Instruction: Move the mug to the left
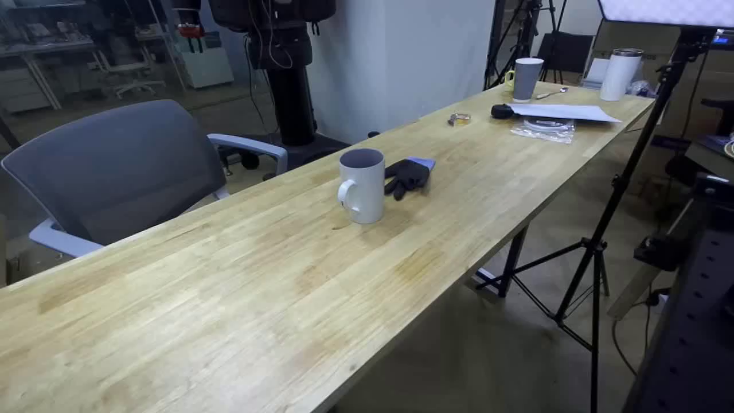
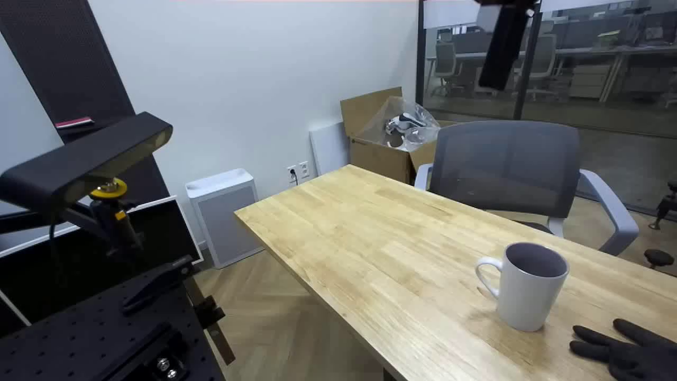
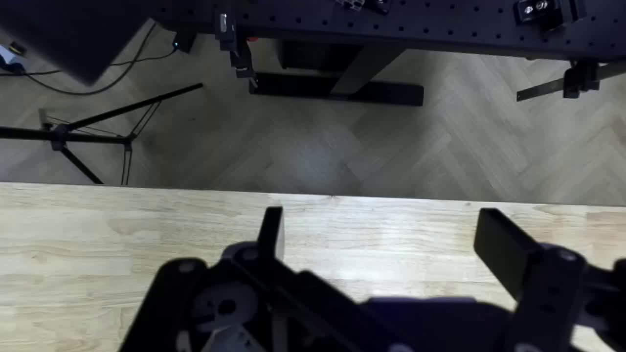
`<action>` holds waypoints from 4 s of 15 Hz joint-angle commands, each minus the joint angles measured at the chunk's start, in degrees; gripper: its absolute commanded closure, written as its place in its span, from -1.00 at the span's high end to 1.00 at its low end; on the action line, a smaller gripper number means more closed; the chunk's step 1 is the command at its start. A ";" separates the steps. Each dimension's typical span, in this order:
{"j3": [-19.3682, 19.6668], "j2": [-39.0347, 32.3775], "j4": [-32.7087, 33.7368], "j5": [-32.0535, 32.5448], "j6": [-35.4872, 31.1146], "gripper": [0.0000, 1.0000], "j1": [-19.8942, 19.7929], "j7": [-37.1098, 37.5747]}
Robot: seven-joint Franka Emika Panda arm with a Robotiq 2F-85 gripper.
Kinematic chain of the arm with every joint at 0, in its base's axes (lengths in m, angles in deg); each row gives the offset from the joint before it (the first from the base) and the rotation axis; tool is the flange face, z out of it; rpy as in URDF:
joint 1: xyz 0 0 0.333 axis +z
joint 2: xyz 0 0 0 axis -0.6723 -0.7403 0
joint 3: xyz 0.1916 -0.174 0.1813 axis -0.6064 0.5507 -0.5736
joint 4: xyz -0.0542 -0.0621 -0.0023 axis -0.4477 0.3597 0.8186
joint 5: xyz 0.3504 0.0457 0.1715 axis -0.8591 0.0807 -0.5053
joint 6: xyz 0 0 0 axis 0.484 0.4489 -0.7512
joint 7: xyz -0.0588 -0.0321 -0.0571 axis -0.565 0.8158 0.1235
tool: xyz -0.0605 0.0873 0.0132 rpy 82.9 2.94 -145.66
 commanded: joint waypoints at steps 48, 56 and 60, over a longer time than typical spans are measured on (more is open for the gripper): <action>-6.96 -37.96 32.97 -10.97 -22.50 1.00 -2.52 0.37; -9.63 -42.89 34.07 -10.43 -22.27 1.00 -2.53 1.45; -9.95 -44.19 33.40 -10.03 -22.61 1.00 -2.54 1.85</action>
